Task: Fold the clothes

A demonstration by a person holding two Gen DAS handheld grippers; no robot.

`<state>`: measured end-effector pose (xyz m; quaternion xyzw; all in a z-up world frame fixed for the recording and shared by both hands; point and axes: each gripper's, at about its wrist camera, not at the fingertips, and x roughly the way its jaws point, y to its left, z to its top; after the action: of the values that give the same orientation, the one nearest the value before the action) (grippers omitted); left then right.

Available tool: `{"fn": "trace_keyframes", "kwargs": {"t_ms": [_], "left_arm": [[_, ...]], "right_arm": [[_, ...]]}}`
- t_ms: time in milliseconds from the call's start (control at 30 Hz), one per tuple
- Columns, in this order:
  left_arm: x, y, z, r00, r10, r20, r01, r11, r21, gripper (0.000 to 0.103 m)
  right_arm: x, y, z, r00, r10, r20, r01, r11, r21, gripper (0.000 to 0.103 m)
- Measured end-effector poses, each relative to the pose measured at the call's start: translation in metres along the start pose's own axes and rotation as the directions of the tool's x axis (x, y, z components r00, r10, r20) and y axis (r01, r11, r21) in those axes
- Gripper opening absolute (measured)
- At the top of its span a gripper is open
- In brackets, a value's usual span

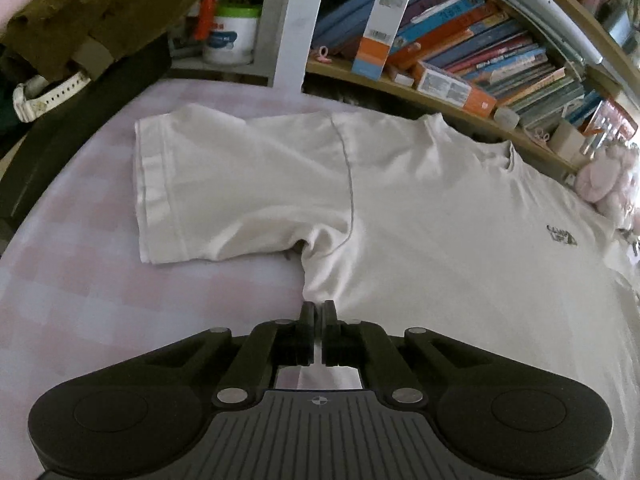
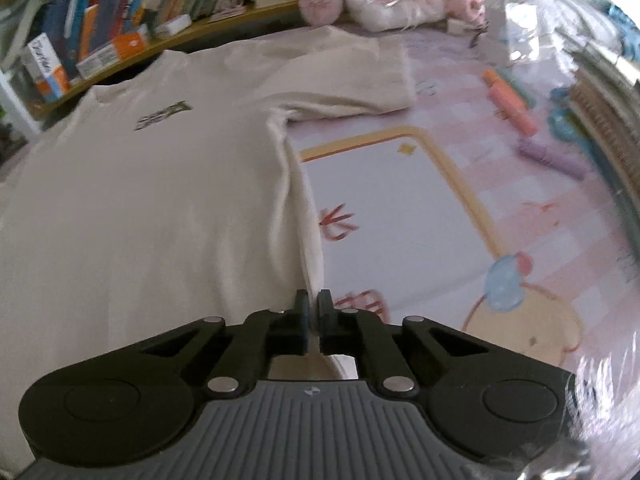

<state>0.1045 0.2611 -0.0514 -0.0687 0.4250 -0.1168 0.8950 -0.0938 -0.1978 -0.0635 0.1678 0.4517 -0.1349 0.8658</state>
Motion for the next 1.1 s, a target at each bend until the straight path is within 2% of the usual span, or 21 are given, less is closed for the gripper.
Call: {"fn": "trace_keyframes", "kwargs": {"t_ms": [200, 567, 833, 933, 1033, 1067, 1100], "left_arm": [[0.003, -0.004, 0.001, 1.000, 0.027, 0.001, -0.027, 1.000, 0.011, 0.003], [0.002, -0.001, -0.002, 1.000, 0.010, 0.002, -0.010, 1.000, 0.016, 0.007], [-0.007, -0.009, -0.006, 0.999, 0.021, 0.028, -0.023, 0.997, 0.071, 0.010], [-0.011, -0.013, -0.008, 0.999, 0.026, 0.038, -0.029, 0.995, 0.093, 0.020], [-0.017, -0.017, -0.011, 0.998, 0.029, 0.055, -0.035, 0.993, 0.113, 0.033], [-0.020, -0.019, -0.012, 0.998, 0.028, 0.062, -0.036, 0.992, 0.118, 0.034], [-0.024, -0.021, -0.013, 0.997, 0.027, 0.069, -0.036, 0.992, 0.123, 0.034]], "right_arm": [[-0.004, 0.008, -0.006, 1.000, 0.025, 0.000, -0.025, 1.000, 0.019, 0.004], [-0.006, 0.005, -0.005, 0.998, -0.061, 0.001, 0.061, 0.998, -0.004, 0.003], [-0.005, 0.009, -0.005, 0.996, -0.091, 0.005, 0.091, 0.996, 0.016, 0.005], [-0.008, 0.009, -0.004, 0.995, -0.099, 0.014, 0.099, 0.994, 0.044, 0.009], [-0.015, 0.014, -0.003, 0.993, -0.111, 0.044, 0.109, 0.993, 0.046, 0.029], [-0.018, 0.016, -0.003, 0.992, -0.115, 0.054, 0.113, 0.993, 0.045, 0.037], [-0.020, 0.019, -0.002, 0.991, -0.117, 0.064, 0.115, 0.993, 0.039, 0.038]]}}
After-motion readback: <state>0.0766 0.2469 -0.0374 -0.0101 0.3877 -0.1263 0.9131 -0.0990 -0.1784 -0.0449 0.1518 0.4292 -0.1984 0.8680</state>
